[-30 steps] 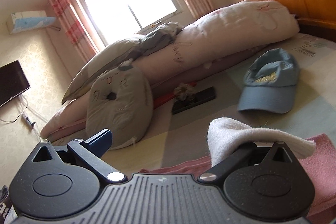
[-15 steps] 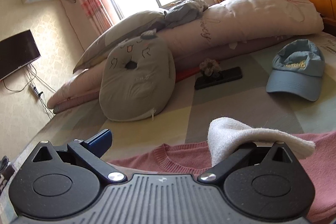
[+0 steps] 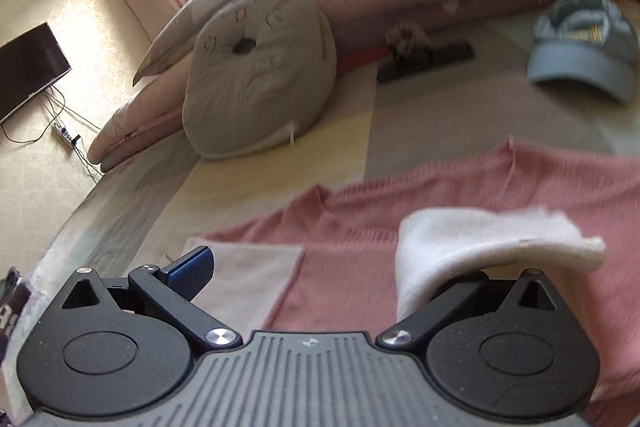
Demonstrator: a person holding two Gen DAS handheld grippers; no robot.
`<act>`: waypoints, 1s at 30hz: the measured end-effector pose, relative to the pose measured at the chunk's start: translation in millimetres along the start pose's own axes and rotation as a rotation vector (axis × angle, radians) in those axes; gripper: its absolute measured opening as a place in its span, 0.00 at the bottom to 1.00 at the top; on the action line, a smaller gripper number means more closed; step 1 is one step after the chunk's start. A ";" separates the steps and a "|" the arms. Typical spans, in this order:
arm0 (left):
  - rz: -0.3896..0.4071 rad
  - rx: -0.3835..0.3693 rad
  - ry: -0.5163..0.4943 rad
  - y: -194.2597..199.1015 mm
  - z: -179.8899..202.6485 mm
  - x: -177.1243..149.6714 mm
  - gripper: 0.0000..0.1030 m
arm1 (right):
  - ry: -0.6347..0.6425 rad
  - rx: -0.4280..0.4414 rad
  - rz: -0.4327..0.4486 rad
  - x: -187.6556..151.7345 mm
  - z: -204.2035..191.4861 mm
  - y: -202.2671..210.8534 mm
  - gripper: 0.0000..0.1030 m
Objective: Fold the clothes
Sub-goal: 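Carry the held white sleeve across the sweater body with the right gripper, then lay the sleeve on the sweater body and open the right gripper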
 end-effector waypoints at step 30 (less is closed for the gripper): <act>0.005 -0.006 0.055 -0.5 -19.8 -13.6 0.99 | -0.134 0.207 -0.093 -10.9 -27.6 2.6 1.00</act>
Point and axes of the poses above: each gripper's, at about its wrist camera, not at the fingertips, and y roughly against the way its jaws point, z to its right, x to its top, the point moved 6 cm from there along -y, roughly the way its jaws point, and after that the axes turned 7 degrees about -x, right-handed, at the moved point
